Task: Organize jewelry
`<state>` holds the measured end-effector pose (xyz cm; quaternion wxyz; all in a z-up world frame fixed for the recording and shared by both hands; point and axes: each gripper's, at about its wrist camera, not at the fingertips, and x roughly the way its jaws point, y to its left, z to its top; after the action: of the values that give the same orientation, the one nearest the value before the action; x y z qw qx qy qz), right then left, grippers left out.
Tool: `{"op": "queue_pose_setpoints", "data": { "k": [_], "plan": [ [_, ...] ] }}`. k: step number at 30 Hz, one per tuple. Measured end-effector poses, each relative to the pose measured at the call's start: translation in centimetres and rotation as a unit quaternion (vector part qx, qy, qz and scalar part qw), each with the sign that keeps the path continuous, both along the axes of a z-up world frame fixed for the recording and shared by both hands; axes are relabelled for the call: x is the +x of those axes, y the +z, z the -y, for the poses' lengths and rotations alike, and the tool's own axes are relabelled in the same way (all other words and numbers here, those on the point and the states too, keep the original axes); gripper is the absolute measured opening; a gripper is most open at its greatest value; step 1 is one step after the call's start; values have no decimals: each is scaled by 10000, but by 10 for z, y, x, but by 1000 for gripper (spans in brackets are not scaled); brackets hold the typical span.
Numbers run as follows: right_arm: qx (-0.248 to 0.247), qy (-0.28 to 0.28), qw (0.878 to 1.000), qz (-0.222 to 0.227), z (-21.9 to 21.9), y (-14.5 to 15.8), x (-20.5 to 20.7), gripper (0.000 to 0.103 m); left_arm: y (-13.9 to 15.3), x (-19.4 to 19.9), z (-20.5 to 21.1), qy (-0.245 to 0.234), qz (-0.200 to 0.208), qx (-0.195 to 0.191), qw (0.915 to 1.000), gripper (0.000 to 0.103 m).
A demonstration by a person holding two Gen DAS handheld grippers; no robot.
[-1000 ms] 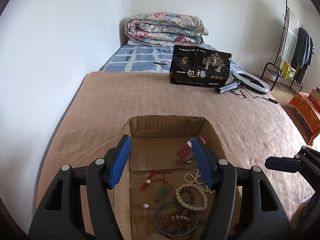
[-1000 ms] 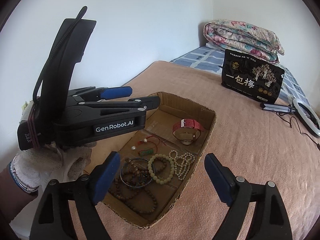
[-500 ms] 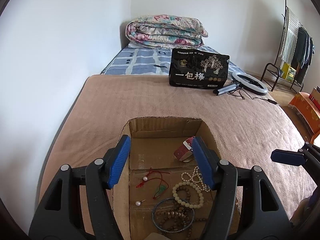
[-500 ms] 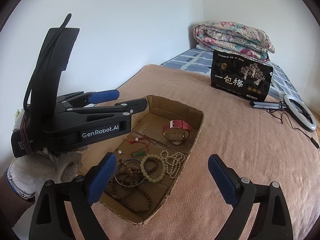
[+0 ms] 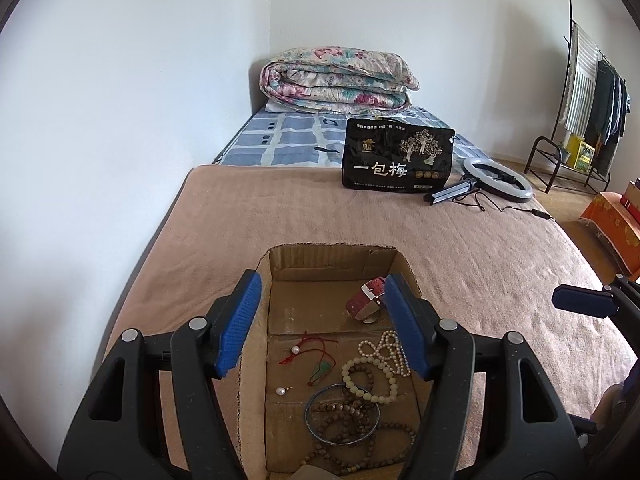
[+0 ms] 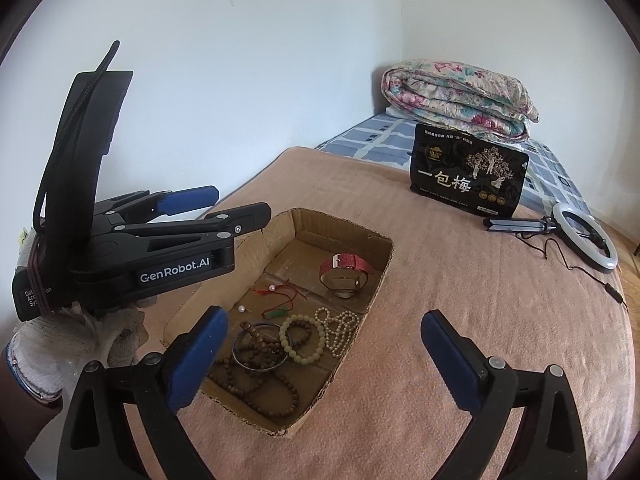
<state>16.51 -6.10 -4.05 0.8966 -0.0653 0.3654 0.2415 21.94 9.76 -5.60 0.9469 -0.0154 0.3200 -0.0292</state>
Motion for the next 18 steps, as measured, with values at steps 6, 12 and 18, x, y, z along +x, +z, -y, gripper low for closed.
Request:
{"op": "queue_pose_setpoints", "data": {
  "k": [6,12,18],
  "plan": [
    [30,-39,9998,169,9,15,-12,100,18,-21,4,85,193,5,9998,66],
    [94,-144,9991,377,26,30,-27,103,38,-51,9,132,399,-21,9991,66],
    [9,-258,9980,581,45,40,-41,103,52,-80,17,199,498,36,9986,73]
  ]
}}
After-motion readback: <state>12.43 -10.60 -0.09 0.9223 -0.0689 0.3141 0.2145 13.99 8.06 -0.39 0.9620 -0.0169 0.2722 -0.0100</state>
